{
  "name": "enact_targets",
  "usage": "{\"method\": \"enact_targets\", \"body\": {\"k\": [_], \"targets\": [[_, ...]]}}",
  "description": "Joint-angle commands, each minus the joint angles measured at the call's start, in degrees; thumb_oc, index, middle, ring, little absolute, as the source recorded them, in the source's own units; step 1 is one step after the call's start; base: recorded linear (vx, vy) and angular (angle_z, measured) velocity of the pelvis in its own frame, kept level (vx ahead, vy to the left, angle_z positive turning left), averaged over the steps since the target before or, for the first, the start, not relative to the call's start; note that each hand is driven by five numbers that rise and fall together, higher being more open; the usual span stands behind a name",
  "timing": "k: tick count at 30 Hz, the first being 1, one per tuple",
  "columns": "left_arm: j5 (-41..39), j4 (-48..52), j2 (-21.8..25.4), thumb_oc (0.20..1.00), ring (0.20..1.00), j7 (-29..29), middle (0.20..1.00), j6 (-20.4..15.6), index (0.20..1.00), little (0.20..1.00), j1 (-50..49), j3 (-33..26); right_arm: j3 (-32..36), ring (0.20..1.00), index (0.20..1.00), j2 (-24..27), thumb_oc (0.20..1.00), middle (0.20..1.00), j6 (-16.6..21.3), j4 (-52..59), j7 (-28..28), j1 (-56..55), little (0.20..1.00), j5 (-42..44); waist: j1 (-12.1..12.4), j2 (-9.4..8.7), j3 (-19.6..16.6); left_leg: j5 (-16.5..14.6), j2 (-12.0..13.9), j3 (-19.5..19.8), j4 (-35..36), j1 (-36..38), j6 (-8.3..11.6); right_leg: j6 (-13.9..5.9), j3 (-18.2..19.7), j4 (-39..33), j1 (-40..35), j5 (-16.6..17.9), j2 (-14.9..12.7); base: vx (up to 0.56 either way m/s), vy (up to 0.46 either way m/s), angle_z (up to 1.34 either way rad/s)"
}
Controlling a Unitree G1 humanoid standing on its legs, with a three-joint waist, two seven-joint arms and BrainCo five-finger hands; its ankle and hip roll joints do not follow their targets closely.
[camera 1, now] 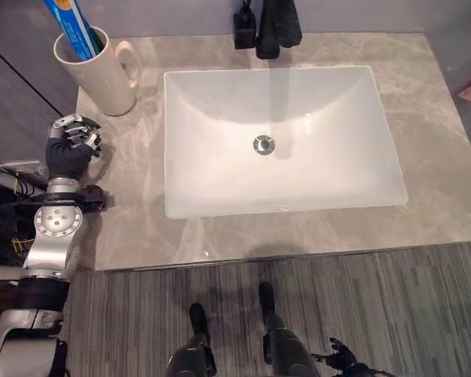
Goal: Put brush and paste in cup on sink, flatten towel.
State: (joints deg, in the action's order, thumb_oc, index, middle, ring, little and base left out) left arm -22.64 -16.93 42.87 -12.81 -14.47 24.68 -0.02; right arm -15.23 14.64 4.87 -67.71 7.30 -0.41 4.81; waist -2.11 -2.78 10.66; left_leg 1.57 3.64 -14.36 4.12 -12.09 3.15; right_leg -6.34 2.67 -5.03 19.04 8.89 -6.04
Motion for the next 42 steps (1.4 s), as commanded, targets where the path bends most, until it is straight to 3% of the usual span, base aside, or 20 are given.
{"method": "enact_targets", "body": {"k": [1,9,16,24,29,35,42], "targets": [[-0.6,-3.3,2.0,0.200,0.200,-1.1,0.200,-0.2,0.200,0.200,1.6,0.7,-0.7,1.000,1.000,0.3,1.000,1.000,0.0,-0.2,-0.1,0.5,1.000,0.1,-1.0,-1.55,-0.7,-3.6,-1.3,4.8,-10.1,-6.4,-0.40,-2.33,-1.2,0.0,-4.7,-3.3,-2.3,0.00,-0.013,0.04],[0.1,-6.1,2.9,0.200,0.200,-1.6,0.200,-0.3,0.200,0.200,9.6,5.8,-2.2,1.000,1.000,0.4,1.000,1.000,0.2,0.1,-0.2,1.0,1.000,0.2,-1.8,-1.67,0.1,-3.5,-1.4,5.2,-10.9,-8.3,-0.37,-2.42,-1.2,0.0,-3.4,-2.8,-2.3,0.00,0.000,0.05],[5.2,-15.8,5.7,0.200,0.200,-5.8,0.200,1.1,0.200,0.200,24.3,13.5,-4.2,1.000,1.000,0.7,1.000,1.000,1.1,1.6,0.0,1.4,1.000,0.5,-3.0,-1.83,0.6,-3.4,-1.4,5.0,-11.7,-10.6,-0.46,-2.91,-0.4,0.0,-1.4,-1.8,-2.3,0.00,0.000,0.01],[5.1,-23.0,5.5,0.200,0.200,-7.0,0.200,1.2,0.200,0.200,32.8,18.5,-5.6,1.000,1.000,1.0,1.000,1.000,1.4,0.9,0.0,1.6,1.000,0.7,-3.8,-2.16,0.2,-3.6,-1.2,5.1,-12.8,-12.1,-0.47,-3.12,0.1,0.0,-0.5,-1.5,-2.3,0.00,-0.001,-0.04],[4.7,-18.1,4.2,0.200,0.200,-6.2,0.200,0.8,0.200,0.200,28.1,16.6,-5.7,1.000,1.000,0.5,1.000,1.000,1.4,0.6,0.1,1.7,1.000,0.9,-3.3,-2.54,0.1,-4.2,-1.0,5.6,-14.0,-12.0,-0.44,-2.97,-0.8,0.0,-1.6,-1.8,-2.3,0.00,0.000,0.00],[3.5,-5.8,1.7,0.200,0.200,-3.9,0.200,-0.7,0.200,0.200,14.9,10.4,-4.3,1.000,1.000,0.0,1.000,1.000,0.9,0.4,-0.1,1.3,1.000,-0.1,-2.2,-3.67,0.1,-5.7,-0.3,6.5,-14.3,-8.4,-0.44,-2.49,-3.2,2.0,-5.1,-3.6,-2.0,0.04,-0.008,0.10],[4.2,6.1,0.1,0.200,0.200,-0.2,0.200,-1.1,0.200,0.200,-0.6,3.1,-0.9,1.000,1.000,0.1,1.000,1.000,0.2,0.3,-0.6,0.5,1.000,-0.2,-1.1,-4.30,0.5,-8.7,-1.1,7.3,-15.6,-1.9,-1.99,-2.95,-4.2,8.1,-9.2,-6.6,-2.4,0.07,0.093,0.20]]}}
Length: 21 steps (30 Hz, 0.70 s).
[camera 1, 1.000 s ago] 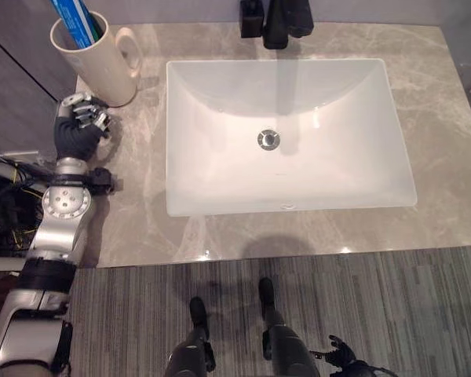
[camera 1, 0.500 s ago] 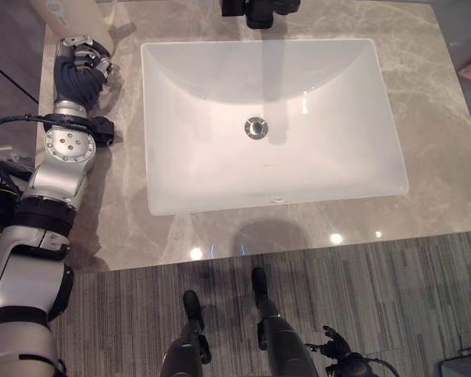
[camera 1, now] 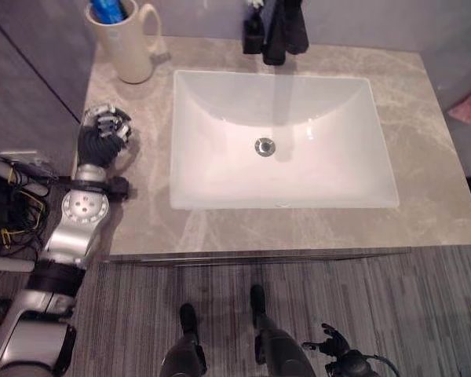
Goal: Put brush and paste in cup on sink, flatten towel.
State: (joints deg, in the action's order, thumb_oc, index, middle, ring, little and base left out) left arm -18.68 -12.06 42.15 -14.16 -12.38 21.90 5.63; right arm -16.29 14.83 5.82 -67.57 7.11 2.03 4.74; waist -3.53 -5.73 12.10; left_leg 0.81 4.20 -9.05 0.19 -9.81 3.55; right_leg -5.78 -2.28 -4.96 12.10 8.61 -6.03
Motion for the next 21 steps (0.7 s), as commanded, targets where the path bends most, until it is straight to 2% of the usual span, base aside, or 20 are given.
{"method": "enact_targets", "body": {"k": [1,5,7,8,9,10,11,12,13,14,16,17,18,19,20,21], "targets": [[0.2,2.3,0.7,0.200,0.200,1.8,0.200,-3.2,0.200,0.200,0.3,-3.3,0.8,1.000,1.000,-0.1,1.000,1.000,-0.8,0.0,-0.6,-2.2,1.000,-0.2,0.4,-1.25,-0.9,-8.6,-1.9,1.8,-11.7,-2.9,-2.63,-3.70,0.9,8.2,-3.3,-6.3,-2.6,0.03,0.046,0.12],[2.4,6.1,0.5,0.200,0.200,4.5,0.200,-2.3,0.200,0.200,-7.6,-6.8,3.1,1.000,1.000,0.0,1.000,1.000,-1.4,-0.5,-1.7,-3.4,1.000,-0.5,0.6,-1.03,-3.2,-9.2,-3.7,1.0,-10.4,1.2,-3.84,-4.89,1.0,9.5,-6.0,-4.2,-4.0,0.09,0.181,0.01],[2.8,6.0,0.3,0.200,0.200,4.5,0.200,-2.2,0.200,0.200,-8.5,-7.2,3.4,1.000,1.000,0.2,1.000,1.000,-1.3,-0.2,-1.9,-3.8,1.000,-0.6,0.5,-0.86,-3.4,-9.8,-3.9,0.9,-10.2,2.4,-4.18,-5.37,1.3,11.2,-6.2,-3.6,-4.1,0.05,0.179,0.05],[3.0,5.8,-0.8,0.200,0.200,4.9,0.200,-2.1,0.200,0.200,-9.5,-7.7,4.3,1.000,1.000,0.9,1.000,1.000,-1.3,0.1,-2.1,-4.5,1.000,-0.2,-0.1,-0.33,-3.8,-10.3,-4.8,1.0,-9.9,4.5,-4.94,-6.00,3.1,17.2,-4.9,-0.7,-4.0,0.04,0.191,0.13],[3.0,5.8,-0.8,0.200,0.200,4.9,0.200,-2.1,0.200,0.200,-9.5,-7.7,4.3,1.000,1.000,0.8,1.000,1.000,-1.3,0.1,-2.1,-4.5,1.000,-0.2,0.0,-0.38,-3.9,-10.0,-4.8,1.0,-9.7,4.3,-4.93,-5.99,3.2,17.1,-4.6,-0.5,-4.0,0.03,0.218,0.07],[3.1,5.2,-1.5,0.200,0.200,4.8,0.200,-2.0,0.200,0.200,-9.5,-7.5,4.6,1.000,1.000,1.1,1.000,1.000,-1.3,0.4,-2.3,-5.0,1.000,-0.2,-0.5,0.14,-3.8,-10.2,-5.0,1.1,-9.4,5.6,-5.38,-6.11,4.4,20.6,-3.4,1.2,-3.7,0.03,0.243,-0.03],[3.5,4.6,-2.1,0.200,0.200,4.7,0.200,-1.8,0.200,0.200,-9.5,-7.6,5.2,1.000,1.000,1.7,1.000,1.000,-1.3,0.8,-2.4,-5.7,1.000,0.1,-1.4,1.42,-3.5,-10.5,-5.0,1.1,-8.7,8.0,-6.46,-5.58,5.5,27.3,-0.7,4.0,-3.4,0.04,0.243,-0.05],[3.5,4.6,-2.2,0.200,0.200,4.7,0.200,-1.8,0.200,0.200,-9.5,-7.6,5.2,1.000,1.000,1.7,1.000,1.000,-1.3,0.9,-2.4,-5.7,1.000,0.1,-1.3,1.42,-3.5,-10.5,-5.0,1.0,-8.7,8.1,-6.46,-5.58,5.6,27.6,-0.6,3.9,-3.4,0.06,0.294,-0.02],[4.1,4.8,-2.6,0.200,0.200,4.8,0.200,-1.4,0.200,0.200,-9.4,-7.5,5.8,1.000,1.000,1.9,1.000,1.000,-1.3,0.5,-2.7,-6.6,1.000,0.5,-1.6,2.47,-3.3,-10.8,-4.9,0.9,-8.0,10.3,-7.09,-5.15,4.4,31.9,1.3,2.7,-2.1,0.03,0.134,-0.11],[4.1,4.8,-2.7,0.200,0.200,4.8,0.200,-1.4,0.200,0.200,-9.5,-7.5,5.8,1.000,1.000,1.9,1.000,1.000,-1.3,0.6,-2.7,-6.6,1.000,0.5,-1.6,2.47,-3.3,-10.9,-5.0,0.9,-8.0,10.4,-7.08,-5.14,4.4,32.0,1.3,2.6,-2.1,0.08,0.182,-0.19],[4.6,4.2,-3.5,0.200,0.200,4.7,0.200,-1.7,0.200,0.200,-8.2,-6.4,6.3,1.000,1.000,2.4,1.000,1.000,-1.1,0.2,-3.2,-7.6,1.000,1.3,-3.8,2.89,-3.9,-10.6,-6.0,2.7,-6.9,12.6,-6.83,-4.65,6.1,31.0,3.7,-0.9,2.9,0.14,0.116,-0.09],[4.6,3.7,-4.0,0.200,0.200,4.9,0.200,-1.6,0.200,0.200,-7.5,-5.9,6.5,1.000,1.000,2.7,1.000,1.000,-1.2,-0.5,-3.3,-7.9,1.000,1.4,-4.4,2.89,-4.1,-10.7,-6.7,3.1,-6.5,13.6,-6.68,-4.50,5.5,28.3,5.0,-1.7,3.3,0.25,0.090,0.23],[5.0,3.4,-3.9,0.200,0.200,5.0,0.200,-1.4,0.200,0.200,-7.5,-6.2,6.4,1.000,1.000,3.1,1.000,1.000,-1.5,-1.5,-3.2,-7.8,1.000,0.5,-3.9,2.26,-4.4,-11.8,-8.1,3.1,-5.9,15.3,-6.45,-4.83,1.5,19.4,5.4,-0.1,-0.1,0.20,0.045,0.40],[5.0,3.4,-3.9,0.200,0.200,5.0,0.200,-1.4,0.200,0.200,-7.5,-6.2,6.4,1.000,1.000,3.1,1.000,1.000,-1.4,-1.5,-3.2,-7.8,1.000,0.5,-4.1,2.48,-4.3,-11.9,-7.9,3.3,-5.9,15.5,-6.44,-4.83,1.2,18.8,4.9,0.1,0.0,0.19,-0.011,0.53],[4.9,3.3,-3.9,0.200,0.200,5.1,0.200,-1.3,0.200,0.200,-7.4,-6.0,6.4,1.000,1.000,3.1,1.000,1.000,-1.6,-1.8,-3.2,-7.8,1.000,0.3,-4.5,2.34,-4.2,-12.2,-8.1,4.1,-5.6,16.3,-6.32,-5.18,1.5,15.8,5.0,1.2,0.0,0.16,-0.040,0.37],[4.8,2.7,-3.9,0.200,0.200,5.1,0.200,-1.4,0.200,0.200,-6.5,-5.2,6.3,1.000,1.000,3.1,1.000,1.000,-1.9,-2.6,-3.3,-8.2,1.000,0.1,-5.5,1.84,-4.1,-12.5,-8.7,5.2,-5.6,17.0,-6.15,-5.91,4.6,12.2,6.7,2.8,0.5,0.21,-0.044,0.26]]}}
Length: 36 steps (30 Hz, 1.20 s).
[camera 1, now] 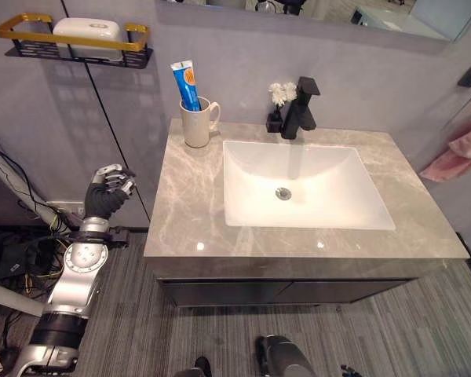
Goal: Put brush and paste in cup on sink, flatten towel.
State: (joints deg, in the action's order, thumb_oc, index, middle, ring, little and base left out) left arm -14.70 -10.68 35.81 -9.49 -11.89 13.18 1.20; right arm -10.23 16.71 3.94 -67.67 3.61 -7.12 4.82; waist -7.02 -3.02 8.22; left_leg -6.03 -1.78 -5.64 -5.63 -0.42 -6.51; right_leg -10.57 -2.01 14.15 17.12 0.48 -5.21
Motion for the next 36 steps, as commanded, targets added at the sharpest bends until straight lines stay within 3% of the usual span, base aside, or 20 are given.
{"method": "enact_targets", "body": {"k": [1,6,12,16,27,36], "targets": [[0.6,0.9,2.1,0.200,0.200,0.5,0.200,-2.0,0.200,0.200,2.6,-0.2,0.2,1.000,1.000,1.1,1.000,1.000,-0.1,-2.7,0.1,0.9,1.000,0.0,-2.1,-0.64,0.1,-6.2,-2.5,2.4,-0.1,8.3,4.15,-1.54,4.4,-8.3,1.1,11.2,-0.3,0.19,-0.040,0.28],[-1.4,-1.7,0.4,0.200,0.200,1.5,0.200,-2.0,0.200,0.200,3.1,1.5,-1.0,1.000,1.000,0.1,1.000,1.000,-0.7,-4.4,-0.2,-0.3,1.000,-1.0,-2.5,-1.70,-2.5,-7.7,-2.1,3.7,1.0,11.2,5.16,-0.76,5.6,-11.8,-2.2,10.7,-0.1,0.16,-0.096,0.51],[-6.1,-3.9,-0.1,0.200,0.200,2.3,0.200,-2.1,0.200,0.200,3.3,1.3,-1.8,1.000,1.000,-0.3,1.000,1.000,-0.9,-4.1,-0.7,-1.8,1.000,-1.7,-3.3,-0.31,-5.3,-5.0,1.8,4.4,5.3,14.5,7.34,0.74,4.7,-12.6,-4.2,9.9,2.8,0.16,-0.148,0.24],[-7.2,-5.0,-0.5,0.200,0.200,1.6,0.200,-2.1,0.200,0.200,4.8,1.4,-0.7,1.000,1.000,-0.2,1.000,1.000,-0.4,-3.5,-0.5,-2.9,1.000,0.3,-4.3,0.66,-5.6,-4.4,3.0,3.7,6.2,14.7,8.15,1.29,4.5,-12.9,-3.8,9.3,3.7,0.06,-0.079,-0.10],[-6.9,-17.5,-1.0,0.200,0.200,-3.9,0.200,-2.2,0.200,0.200,18.7,6.1,-2.4,1.000,1.000,1.2,1.000,1.000,-0.2,-3.1,-0.1,-3.6,1.000,-0.4,-7.6,3.10,-3.1,-4.7,2.2,0.6,6.5,12.2,8.53,1.39,7.4,-12.9,1.2,10.7,5.2,0.00,-0.003,-0.19],[-6.4,-22.2,-1.5,0.200,0.200,-4.4,0.200,-1.6,0.200,0.200,20.6,7.1,-1.6,1.000,1.000,2.3,1.000,1.000,0.8,-0.8,0.5,-3.3,1.000,1.4,-8.8,3.97,-2.2,-5.6,2.1,-0.9,6.0,11.1,8.75,1.67,9.1,-11.8,3.9,10.6,6.0,0.01,-0.012,-0.13]]}}
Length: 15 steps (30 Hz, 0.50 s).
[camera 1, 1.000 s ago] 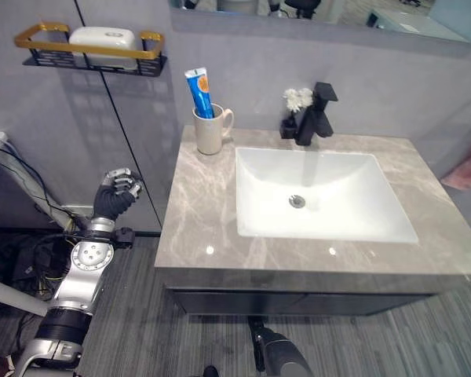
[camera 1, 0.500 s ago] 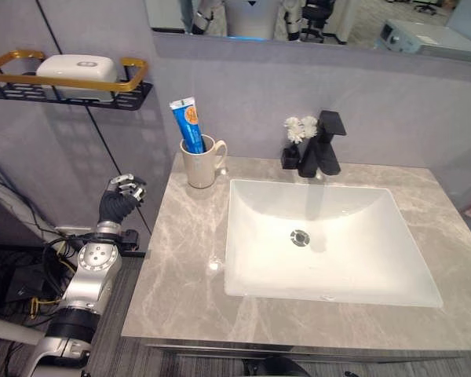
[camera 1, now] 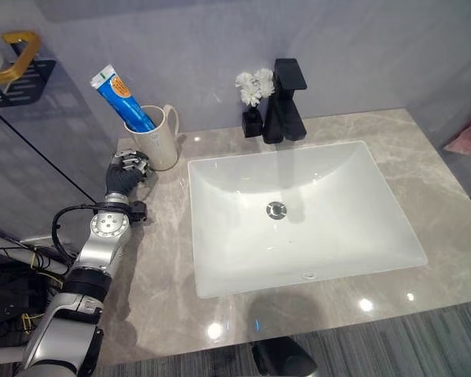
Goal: Put brush and paste in cup on sink, flatten towel.
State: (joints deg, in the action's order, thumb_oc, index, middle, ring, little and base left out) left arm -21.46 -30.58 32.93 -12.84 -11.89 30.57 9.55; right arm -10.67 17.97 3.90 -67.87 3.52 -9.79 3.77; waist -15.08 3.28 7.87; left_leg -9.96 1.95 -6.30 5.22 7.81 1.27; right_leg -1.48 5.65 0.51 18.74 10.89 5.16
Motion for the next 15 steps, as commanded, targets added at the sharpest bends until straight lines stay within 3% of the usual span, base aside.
{"method": "enact_targets", "body": {"k": [1,15], "targets": [[0.3,-2.8,1.5,0.200,0.200,-1.3,0.200,-1.6,0.200,0.200,3.5,-1.2,-1.2,1.000,1.000,1.1,1.000,1.000,0.9,-0.3,0.5,-0.6,1.000,2.4,-0.8,-2.29,-1.8,-1.6,-1.6,-0.3,-4.8,2.8,1.02,-7.39,1.5,1.8,2.5,0.2,-4.3,0.01,-0.018,-0.06],[1.8,-10.6,4.1,0.200,0.200,-5.8,0.200,-1.2,0.200,0.200,9.0,-1.7,-3.4,1.000,1.000,1.8,1.000,1.000,2.2,3.5,0.5,-0.1,1.000,2.9,-1.4,-1.79,-0.8,-1.4,-0.5,-1.2,-4.3,2.1,1.74,-6.67,1.3,3.5,5.5,-0.6,-3.0,0.00,-0.009,-0.02]]}}
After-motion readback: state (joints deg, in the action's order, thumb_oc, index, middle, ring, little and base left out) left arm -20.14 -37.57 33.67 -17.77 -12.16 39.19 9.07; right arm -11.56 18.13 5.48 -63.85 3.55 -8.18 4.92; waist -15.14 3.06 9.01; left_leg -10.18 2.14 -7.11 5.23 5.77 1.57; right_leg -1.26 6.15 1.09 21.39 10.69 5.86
